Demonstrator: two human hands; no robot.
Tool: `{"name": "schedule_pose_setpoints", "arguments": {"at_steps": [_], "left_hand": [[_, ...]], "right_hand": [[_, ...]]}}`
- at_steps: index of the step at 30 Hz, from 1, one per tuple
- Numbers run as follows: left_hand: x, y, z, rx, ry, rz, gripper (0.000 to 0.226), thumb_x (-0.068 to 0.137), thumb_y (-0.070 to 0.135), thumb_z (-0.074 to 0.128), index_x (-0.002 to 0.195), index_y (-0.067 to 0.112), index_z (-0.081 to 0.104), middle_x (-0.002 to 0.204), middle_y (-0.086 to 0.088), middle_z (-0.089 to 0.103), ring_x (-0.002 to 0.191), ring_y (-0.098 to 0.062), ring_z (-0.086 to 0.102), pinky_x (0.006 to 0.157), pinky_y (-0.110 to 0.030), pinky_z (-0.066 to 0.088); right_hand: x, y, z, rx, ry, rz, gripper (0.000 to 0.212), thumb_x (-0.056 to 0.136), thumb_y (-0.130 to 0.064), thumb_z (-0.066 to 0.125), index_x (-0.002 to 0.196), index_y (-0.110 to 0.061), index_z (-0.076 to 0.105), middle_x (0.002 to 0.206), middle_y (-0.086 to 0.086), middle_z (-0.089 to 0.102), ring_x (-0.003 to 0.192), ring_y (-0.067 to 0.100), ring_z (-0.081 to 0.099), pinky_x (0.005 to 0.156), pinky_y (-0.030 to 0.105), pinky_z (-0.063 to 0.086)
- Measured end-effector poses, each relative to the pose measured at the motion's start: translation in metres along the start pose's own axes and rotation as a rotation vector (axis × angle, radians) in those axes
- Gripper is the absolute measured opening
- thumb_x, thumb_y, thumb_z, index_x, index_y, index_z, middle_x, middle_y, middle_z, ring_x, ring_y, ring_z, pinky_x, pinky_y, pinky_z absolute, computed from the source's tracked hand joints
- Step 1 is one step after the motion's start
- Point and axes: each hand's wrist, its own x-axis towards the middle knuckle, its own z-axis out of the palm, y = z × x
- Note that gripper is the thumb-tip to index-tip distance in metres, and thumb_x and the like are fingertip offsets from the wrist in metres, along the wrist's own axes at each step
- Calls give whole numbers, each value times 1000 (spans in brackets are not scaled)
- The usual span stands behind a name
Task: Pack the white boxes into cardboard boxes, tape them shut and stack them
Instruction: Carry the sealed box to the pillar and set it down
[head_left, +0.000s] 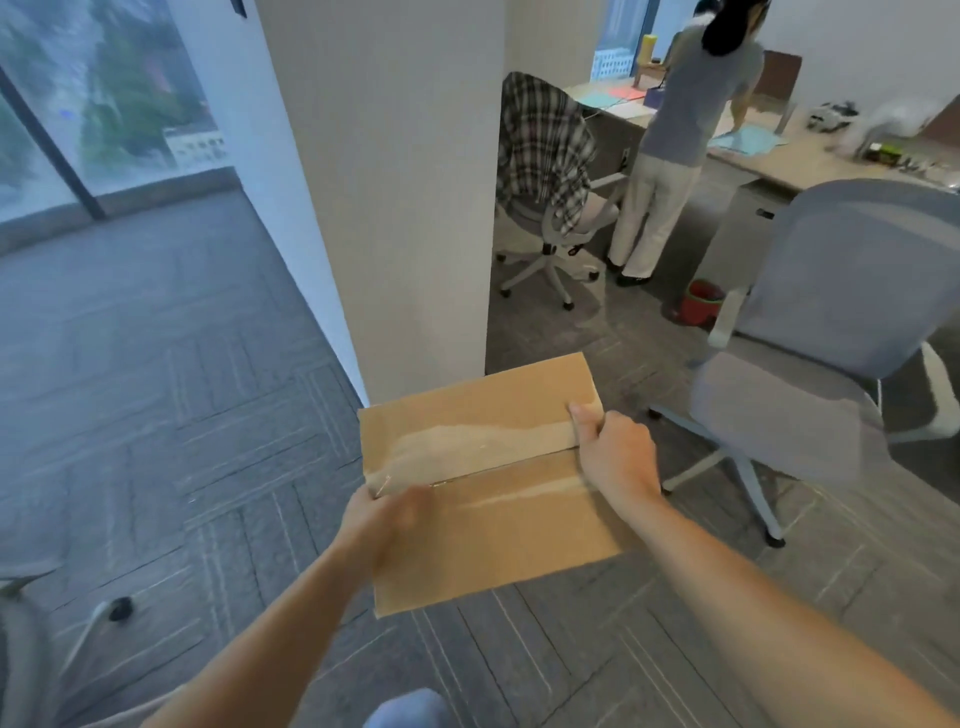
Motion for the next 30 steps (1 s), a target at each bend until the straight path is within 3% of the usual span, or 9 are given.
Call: {"name": "schedule_pose_setpoints", "arguments": {"at_steps": [3,7,13,17,22,26,30], "left_hand": [[43,23,11,-29,68,22,65,57,40,84,116,23,63,106,-5,72,97,-26,68,77,-41,57],[117,55,26,-85,123,29,69,58,38,90,118,22,60,110,-4,71,101,-26,67,90,-46,55],[222,107,54,-152,113,4,71,58,37,90,119,19,57,112,-6,68,100,-26,65,80,-40,54],[274,136,69,-145,138,-10,77,55,45,87,121,22,56,112,-3,67,101,-25,64,88,-45,54],[342,159,91,-154,229,-10,47,73,24,87,112,20,61,107,-4,70,95,-22,68,82,-39,56],[405,153,116,-146,322,-78,76,52,38,89,120,19,59,110,-3,70,99,-23,67,92,-46,55],[481,121,137,-167,377,-131,60,68,28,90,119,20,60,111,-2,71,99,-22,68,91,-45,55]], "right_hand": [[63,-18,17,13,-32,-56,59,97,-65,33,84,-12,53,79,4,53,81,31,55,60,37,37],[149,-43,44,14,-64,-101,56,98,-64,34,84,-12,53,79,3,54,77,27,52,58,36,37],[268,-79,68,-31,-62,-112,56,98,-62,36,80,-12,53,70,-1,50,71,24,48,56,37,35],[333,-92,85,-51,-91,-116,56,98,-61,37,82,-10,55,71,0,51,70,24,50,55,35,37],[417,-92,126,-20,-140,-136,61,98,-60,37,84,-5,59,77,8,62,72,28,58,59,36,45],[491,-75,185,-40,-215,-186,59,99,-58,37,83,-5,58,82,17,67,76,33,62,58,35,39],[550,-49,259,-80,-281,-202,61,100,-55,39,94,1,62,92,21,68,90,39,64,61,33,34]]}}
